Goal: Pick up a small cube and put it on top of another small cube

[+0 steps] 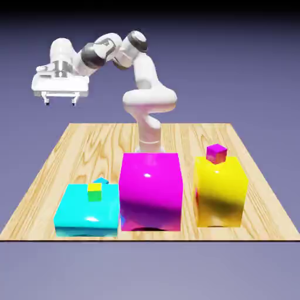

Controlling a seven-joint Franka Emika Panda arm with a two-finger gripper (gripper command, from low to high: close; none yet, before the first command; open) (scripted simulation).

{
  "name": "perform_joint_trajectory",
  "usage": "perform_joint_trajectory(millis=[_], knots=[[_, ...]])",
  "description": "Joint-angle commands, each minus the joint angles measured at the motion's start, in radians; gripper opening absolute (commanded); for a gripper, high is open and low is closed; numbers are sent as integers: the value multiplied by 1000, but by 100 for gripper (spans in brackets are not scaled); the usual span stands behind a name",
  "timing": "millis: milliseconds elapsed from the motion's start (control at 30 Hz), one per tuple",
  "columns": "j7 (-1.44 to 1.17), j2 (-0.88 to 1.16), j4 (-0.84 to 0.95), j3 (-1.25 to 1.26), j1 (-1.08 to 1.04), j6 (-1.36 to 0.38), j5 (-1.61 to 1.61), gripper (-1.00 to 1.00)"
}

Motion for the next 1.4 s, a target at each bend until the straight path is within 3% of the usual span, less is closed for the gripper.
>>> perform_joint_trajectory(millis=[0,867,1000,1033,1200,1367], knots=[[-31,-18,7,-36,5,-19,-9,0],[-836,-493,202,-979,124,-512,-230,0],[-865,-547,166,-1104,180,-404,-309,0],[-865,-547,166,-1104,180,-404,-309,-100],[-841,-503,218,-970,161,-541,-234,-100],[-690,-501,155,-820,319,-335,-186,-100]])
